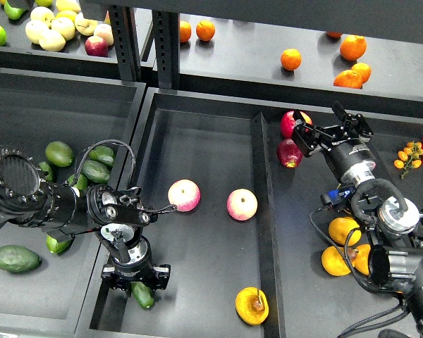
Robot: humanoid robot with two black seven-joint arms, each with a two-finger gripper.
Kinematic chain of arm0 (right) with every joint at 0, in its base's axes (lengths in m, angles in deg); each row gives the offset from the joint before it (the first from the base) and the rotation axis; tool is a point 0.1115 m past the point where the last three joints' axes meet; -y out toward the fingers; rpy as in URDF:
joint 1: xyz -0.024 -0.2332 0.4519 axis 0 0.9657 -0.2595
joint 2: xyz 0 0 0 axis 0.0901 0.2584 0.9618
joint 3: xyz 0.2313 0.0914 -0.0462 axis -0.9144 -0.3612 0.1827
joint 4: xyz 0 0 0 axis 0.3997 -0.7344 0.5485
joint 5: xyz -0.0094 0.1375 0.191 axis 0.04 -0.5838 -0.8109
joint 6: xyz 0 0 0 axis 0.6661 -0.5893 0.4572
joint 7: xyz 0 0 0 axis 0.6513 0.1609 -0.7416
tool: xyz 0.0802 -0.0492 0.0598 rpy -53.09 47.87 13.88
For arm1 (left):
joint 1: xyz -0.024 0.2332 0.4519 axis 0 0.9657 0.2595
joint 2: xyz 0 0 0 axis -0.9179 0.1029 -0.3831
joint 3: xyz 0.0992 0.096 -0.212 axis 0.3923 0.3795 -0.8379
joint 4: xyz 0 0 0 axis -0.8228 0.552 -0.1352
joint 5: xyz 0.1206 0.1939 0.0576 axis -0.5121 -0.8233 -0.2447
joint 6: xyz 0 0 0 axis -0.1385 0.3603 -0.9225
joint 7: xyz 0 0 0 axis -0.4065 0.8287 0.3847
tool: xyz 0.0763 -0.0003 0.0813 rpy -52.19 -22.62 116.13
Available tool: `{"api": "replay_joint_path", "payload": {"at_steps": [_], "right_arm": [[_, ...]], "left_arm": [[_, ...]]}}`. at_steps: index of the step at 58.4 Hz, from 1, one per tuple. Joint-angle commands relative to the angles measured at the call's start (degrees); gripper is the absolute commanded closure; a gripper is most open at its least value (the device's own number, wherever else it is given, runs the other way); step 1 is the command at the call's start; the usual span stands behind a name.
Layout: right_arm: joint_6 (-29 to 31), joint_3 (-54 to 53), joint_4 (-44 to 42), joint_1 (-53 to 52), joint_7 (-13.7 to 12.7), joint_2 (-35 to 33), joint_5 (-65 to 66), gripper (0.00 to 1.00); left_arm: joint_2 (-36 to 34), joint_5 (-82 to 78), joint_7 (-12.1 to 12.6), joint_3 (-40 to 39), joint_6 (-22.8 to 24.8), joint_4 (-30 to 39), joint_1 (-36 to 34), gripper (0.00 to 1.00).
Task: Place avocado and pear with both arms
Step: 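Lower the left gripper around the avocado and close it, then lift the avocado with the left gripper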
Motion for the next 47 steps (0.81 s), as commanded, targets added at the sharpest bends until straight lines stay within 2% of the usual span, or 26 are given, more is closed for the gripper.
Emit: {"api": "replay_joint_path", "payload": {"at_steps": [1, 17, 30, 47], "right_arm": [[0.0, 0.7, -0.1, -0.1, 0.0, 0.0, -0.3, 0.01], [0.1, 1.0, -0.2, -0.1, 0.0, 0.0, -0.3, 0.01], [0.0, 1.2, 0.0, -0.3, 0.0, 0.0, -0.4, 0.01], [-0.1, 1.4, 0.1, -0.4, -0.1, 0.0, -0.4, 0.01]], "left_arm": [[0.0, 0.8, 0.0, 0.0, 0.0, 0.3, -3.2, 0.92], [0.0, 2.9, 0.0, -0.2, 0.0, 0.3, -10.4, 0.92], [0.0, 8.4, 0.0, -0.3, 0.0, -2.5, -18.4, 0.91], [-0.7, 8.4, 0.0, -0.4, 0.0, -3.2, -22.9, 0.9]]}}
